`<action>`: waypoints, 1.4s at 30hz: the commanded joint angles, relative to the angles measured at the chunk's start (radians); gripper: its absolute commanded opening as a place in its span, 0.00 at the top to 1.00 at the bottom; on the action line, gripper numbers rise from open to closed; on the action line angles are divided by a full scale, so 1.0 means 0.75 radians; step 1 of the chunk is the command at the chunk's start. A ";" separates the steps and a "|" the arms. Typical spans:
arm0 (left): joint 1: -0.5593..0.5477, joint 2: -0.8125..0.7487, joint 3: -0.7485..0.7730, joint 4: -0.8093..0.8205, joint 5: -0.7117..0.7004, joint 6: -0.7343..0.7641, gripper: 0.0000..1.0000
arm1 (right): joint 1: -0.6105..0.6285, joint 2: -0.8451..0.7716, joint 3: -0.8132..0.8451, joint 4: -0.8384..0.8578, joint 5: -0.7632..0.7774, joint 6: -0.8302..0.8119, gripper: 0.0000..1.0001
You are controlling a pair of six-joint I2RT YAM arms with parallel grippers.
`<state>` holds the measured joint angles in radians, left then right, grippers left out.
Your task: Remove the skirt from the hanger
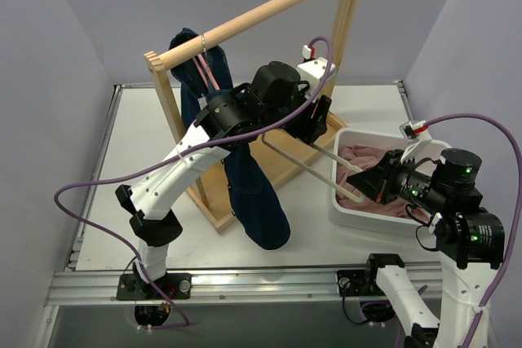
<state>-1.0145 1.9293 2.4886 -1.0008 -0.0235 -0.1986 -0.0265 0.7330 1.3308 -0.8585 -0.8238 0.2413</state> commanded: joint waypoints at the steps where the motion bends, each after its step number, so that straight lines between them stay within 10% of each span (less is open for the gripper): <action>1: 0.005 -0.022 0.061 -0.001 0.007 -0.011 0.31 | -0.012 0.002 0.042 0.024 0.029 0.006 1.00; 42: -0.030 -0.725 -0.945 0.414 0.324 -0.054 0.31 | -0.022 0.450 0.502 0.670 0.299 0.181 1.00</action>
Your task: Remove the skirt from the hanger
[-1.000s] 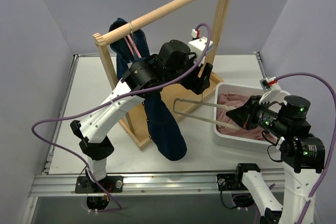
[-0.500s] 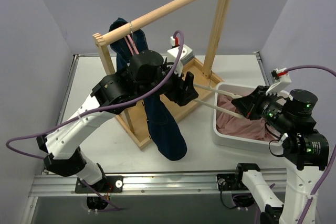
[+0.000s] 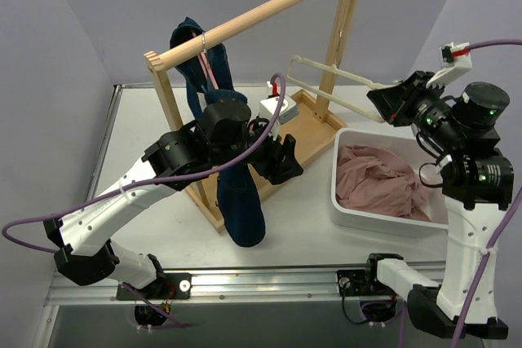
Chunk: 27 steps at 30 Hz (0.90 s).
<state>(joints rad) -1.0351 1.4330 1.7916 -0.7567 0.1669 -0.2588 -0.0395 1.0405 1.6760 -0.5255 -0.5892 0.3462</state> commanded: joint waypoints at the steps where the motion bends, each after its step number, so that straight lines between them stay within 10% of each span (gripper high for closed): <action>1: -0.002 -0.072 -0.028 0.101 0.070 0.026 0.31 | -0.005 0.069 0.046 0.250 -0.022 0.050 1.00; 27: 0.000 -0.137 -0.153 0.121 0.056 0.044 0.31 | 0.081 0.384 0.310 0.604 0.033 0.201 1.00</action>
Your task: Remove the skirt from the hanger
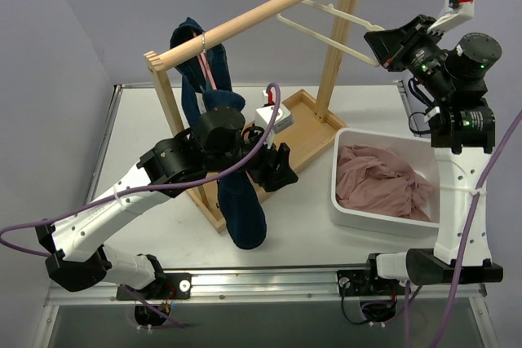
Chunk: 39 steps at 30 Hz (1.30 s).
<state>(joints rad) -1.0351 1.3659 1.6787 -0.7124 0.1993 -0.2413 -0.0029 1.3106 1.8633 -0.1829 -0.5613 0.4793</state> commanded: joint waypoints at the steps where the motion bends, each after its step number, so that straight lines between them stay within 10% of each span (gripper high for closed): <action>1: 0.000 -0.050 -0.003 0.060 0.012 0.023 0.31 | 0.036 0.036 0.068 0.150 0.002 0.024 1.00; 29: -0.002 -0.040 0.046 0.097 0.170 -0.024 0.31 | 0.057 0.055 0.019 -0.022 0.118 -0.095 0.99; 34: -0.004 -0.001 0.154 0.093 0.178 -0.026 0.30 | 0.057 0.018 -0.040 -0.036 0.137 -0.107 0.59; 39: -0.004 0.034 0.224 0.066 0.162 -0.026 0.30 | 0.057 0.016 -0.012 -0.091 0.151 -0.138 0.42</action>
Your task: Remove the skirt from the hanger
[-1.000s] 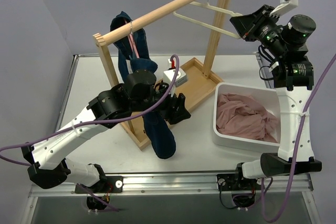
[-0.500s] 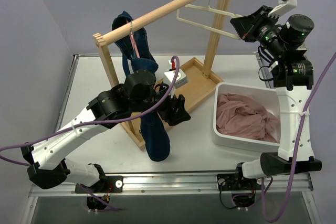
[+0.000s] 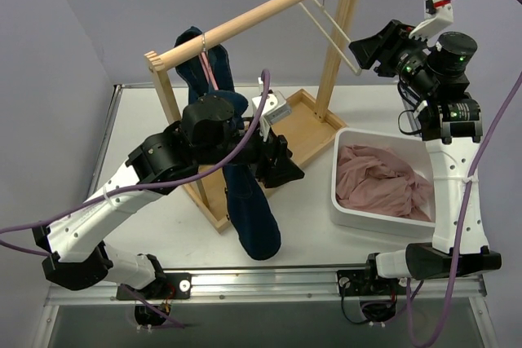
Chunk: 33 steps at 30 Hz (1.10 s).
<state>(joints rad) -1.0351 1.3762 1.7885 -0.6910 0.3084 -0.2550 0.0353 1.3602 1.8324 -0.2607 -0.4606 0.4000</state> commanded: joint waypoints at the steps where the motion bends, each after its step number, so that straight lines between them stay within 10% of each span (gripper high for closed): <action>1: -0.004 0.024 0.094 0.036 0.016 -0.008 0.30 | 0.008 -0.055 0.032 -0.002 0.019 -0.036 0.40; 14: -0.004 0.133 0.352 -0.032 -0.029 0.013 0.22 | 0.008 -0.257 -0.134 -0.123 0.037 -0.061 0.27; 25: -0.004 0.448 1.018 -0.289 -0.162 0.189 0.15 | 0.035 -0.425 -0.322 -0.186 -0.061 0.037 0.28; 33: -0.002 0.397 1.027 -0.187 -0.411 0.360 0.03 | 0.121 -0.437 -0.347 -0.203 -0.069 0.076 0.30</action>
<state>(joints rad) -1.0351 1.7252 2.5443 -0.8722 0.1078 -0.0723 0.1043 1.0340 1.5761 -0.4385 -0.4866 0.4305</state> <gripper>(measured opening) 0.961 0.706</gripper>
